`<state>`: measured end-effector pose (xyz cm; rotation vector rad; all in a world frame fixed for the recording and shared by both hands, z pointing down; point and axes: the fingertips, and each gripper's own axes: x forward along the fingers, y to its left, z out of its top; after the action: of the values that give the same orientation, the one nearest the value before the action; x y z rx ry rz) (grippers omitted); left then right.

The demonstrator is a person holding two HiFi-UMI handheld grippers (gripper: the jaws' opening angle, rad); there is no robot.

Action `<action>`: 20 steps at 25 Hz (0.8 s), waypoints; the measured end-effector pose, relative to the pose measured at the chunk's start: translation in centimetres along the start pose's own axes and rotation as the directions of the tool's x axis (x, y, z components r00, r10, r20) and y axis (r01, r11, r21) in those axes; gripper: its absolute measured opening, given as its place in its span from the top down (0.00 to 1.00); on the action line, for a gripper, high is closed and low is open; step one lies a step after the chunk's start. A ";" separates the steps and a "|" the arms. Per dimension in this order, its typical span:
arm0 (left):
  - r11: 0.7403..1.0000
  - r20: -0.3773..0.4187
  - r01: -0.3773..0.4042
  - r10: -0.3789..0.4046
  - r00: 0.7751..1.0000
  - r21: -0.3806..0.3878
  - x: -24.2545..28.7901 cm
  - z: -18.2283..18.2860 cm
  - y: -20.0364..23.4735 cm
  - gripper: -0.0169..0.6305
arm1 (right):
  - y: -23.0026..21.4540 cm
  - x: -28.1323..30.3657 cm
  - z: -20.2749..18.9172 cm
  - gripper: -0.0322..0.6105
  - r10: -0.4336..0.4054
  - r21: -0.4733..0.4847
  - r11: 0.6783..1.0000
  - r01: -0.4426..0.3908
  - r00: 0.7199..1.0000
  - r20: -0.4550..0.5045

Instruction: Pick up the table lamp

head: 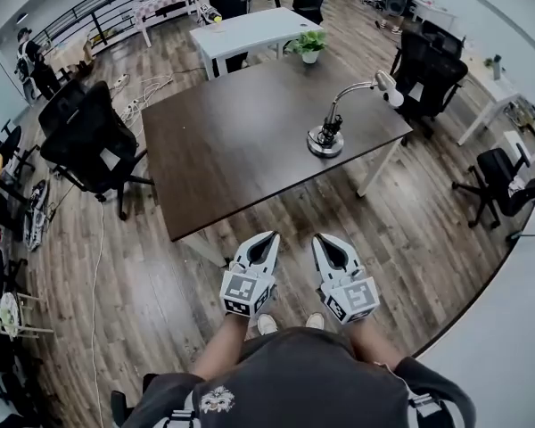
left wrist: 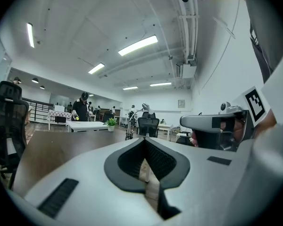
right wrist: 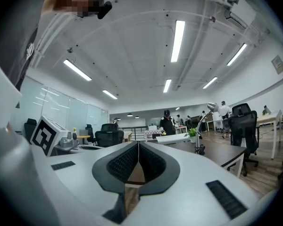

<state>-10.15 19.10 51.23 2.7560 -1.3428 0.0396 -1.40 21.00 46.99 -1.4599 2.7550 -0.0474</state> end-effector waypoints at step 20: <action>0.997 0.000 0.071 -0.071 0.997 0.013 3.3 -0.5 2.7 0.96 | -2.9 2.2 -1.3 0.91 -0.109 0.046 0.993 0.109 0.994 0.004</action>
<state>-10.23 14.92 52.07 2.8117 -1.2481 0.0435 -0.24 17.56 48.39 -1.5945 2.6483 -0.1062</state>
